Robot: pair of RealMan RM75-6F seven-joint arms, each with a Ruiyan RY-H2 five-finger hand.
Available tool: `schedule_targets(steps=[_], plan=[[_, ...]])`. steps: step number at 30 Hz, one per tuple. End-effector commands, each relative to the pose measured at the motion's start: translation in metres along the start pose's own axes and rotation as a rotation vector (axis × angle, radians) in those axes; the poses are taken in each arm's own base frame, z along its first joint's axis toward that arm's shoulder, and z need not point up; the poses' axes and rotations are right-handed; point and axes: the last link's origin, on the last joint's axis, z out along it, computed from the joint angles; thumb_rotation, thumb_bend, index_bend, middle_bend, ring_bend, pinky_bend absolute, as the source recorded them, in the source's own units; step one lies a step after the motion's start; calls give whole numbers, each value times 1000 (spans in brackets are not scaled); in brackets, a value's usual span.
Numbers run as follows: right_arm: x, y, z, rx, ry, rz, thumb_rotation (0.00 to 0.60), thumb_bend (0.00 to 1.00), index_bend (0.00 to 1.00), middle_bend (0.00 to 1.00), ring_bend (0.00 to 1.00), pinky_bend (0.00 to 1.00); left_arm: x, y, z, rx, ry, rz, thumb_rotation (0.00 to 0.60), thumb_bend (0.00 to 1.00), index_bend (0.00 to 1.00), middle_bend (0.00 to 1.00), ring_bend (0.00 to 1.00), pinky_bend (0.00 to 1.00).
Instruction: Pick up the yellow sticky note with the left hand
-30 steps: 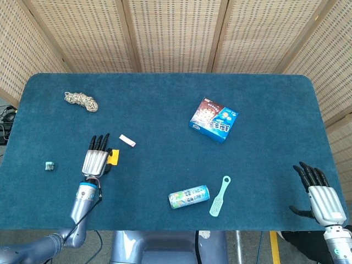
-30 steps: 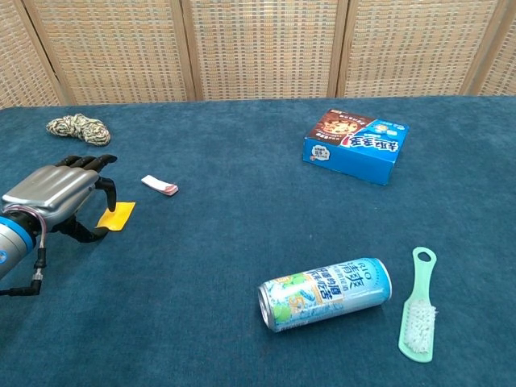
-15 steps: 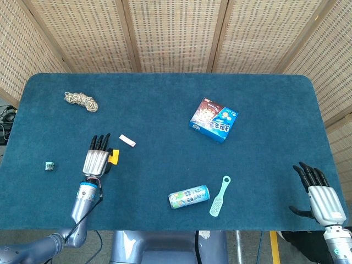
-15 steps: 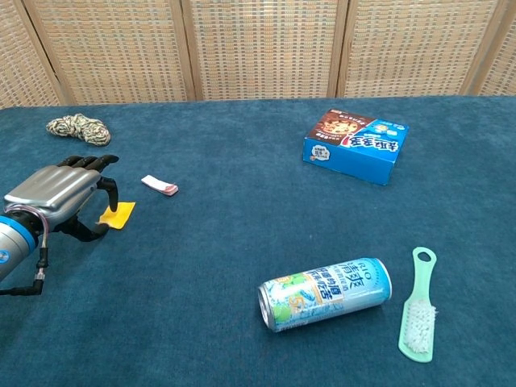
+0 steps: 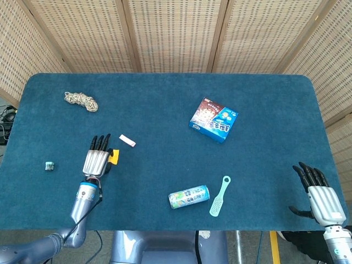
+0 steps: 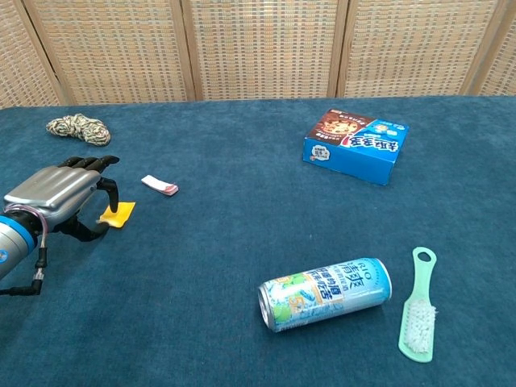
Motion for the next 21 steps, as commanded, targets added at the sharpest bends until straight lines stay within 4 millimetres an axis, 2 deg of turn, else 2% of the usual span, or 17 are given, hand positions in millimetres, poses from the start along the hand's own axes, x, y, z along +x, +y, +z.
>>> schedule_targets(steps=[1,21], plan=[[0,0,0,0,0,0,600,0,0,0,0,0,0,0,0,-3,0,-1,600,438,487,0,0,0],[0,0,0,0,1,0,600,0,0,0,0,0,0,-1,-1,-5,-19,-24,600,443,531,0,0,0]])
